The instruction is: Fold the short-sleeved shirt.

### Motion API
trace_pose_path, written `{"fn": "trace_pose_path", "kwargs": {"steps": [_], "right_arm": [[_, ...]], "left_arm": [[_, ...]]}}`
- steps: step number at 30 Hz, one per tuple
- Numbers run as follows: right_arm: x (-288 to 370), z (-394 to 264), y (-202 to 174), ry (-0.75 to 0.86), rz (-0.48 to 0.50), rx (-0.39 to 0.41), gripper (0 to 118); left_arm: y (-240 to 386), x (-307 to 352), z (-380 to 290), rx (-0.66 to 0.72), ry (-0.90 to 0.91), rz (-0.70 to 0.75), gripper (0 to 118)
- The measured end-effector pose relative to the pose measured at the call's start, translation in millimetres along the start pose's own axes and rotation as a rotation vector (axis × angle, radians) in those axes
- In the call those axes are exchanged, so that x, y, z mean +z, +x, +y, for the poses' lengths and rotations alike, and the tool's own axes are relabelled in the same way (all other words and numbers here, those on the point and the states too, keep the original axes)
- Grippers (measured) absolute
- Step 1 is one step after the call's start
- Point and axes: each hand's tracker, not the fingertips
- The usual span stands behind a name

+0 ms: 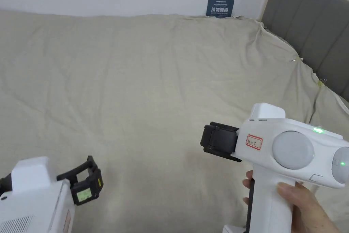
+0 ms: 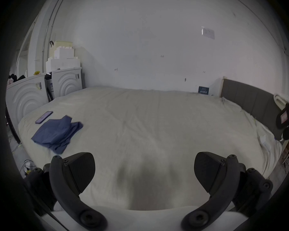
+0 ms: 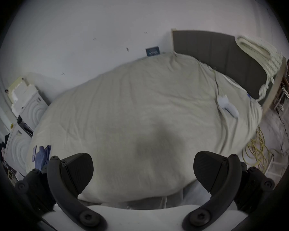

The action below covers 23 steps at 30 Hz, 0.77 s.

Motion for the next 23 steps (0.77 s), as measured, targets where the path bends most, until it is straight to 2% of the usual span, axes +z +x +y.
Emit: {"fn": "trace_pose_path", "kwargs": {"steps": [5, 7, 9, 12, 14, 16, 19, 21, 23], "right_arm": [[5.5, -3.7, -2.6, -0.040, -0.008, 0.039, 118], [4.3, -5.0, -4.3, -0.035, -0.043, 0.102, 118], [-2.1, -5.4, -3.8, -0.072, -0.115, 0.072, 117], [-10.4, -4.6, 6.6, -0.074, -0.062, -0.030, 116], [-7.0, -6.7, 9.9, -0.035, -0.046, -0.045, 116], [-8.8, -8.5, 8.1, -0.049, -0.104, -0.066, 116], [-23.9, -16.9, 9.0, -0.079, -0.153, -0.017, 116], [-44.8, -24.8, 17.0, -0.085, -0.098, 0.068, 116], [-63.1, -32.0, 19.0, -0.070, -0.100, 0.088, 116]], "left_arm": [[-4.7, 3.1, -18.4, -0.001, -0.072, 0.008, 118], [-5.0, 2.7, -22.6, 0.010, -0.076, 0.012, 118], [-6.2, 2.9, -26.2, 0.015, -0.089, 0.016, 118], [-5.7, 1.5, -33.1, 0.010, -0.107, 0.018, 118], [-7.3, 0.0, -36.2, 0.013, -0.127, 0.013, 118], [-8.8, -4.1, -39.2, 0.017, -0.151, 0.009, 118], [-11.4, -13.7, -40.4, 0.033, -0.176, 0.003, 118], [-11.6, -20.2, -35.4, 0.048, -0.190, 0.001, 118], [-12.8, -32.4, -31.4, 0.052, -0.197, -0.013, 118]]}}
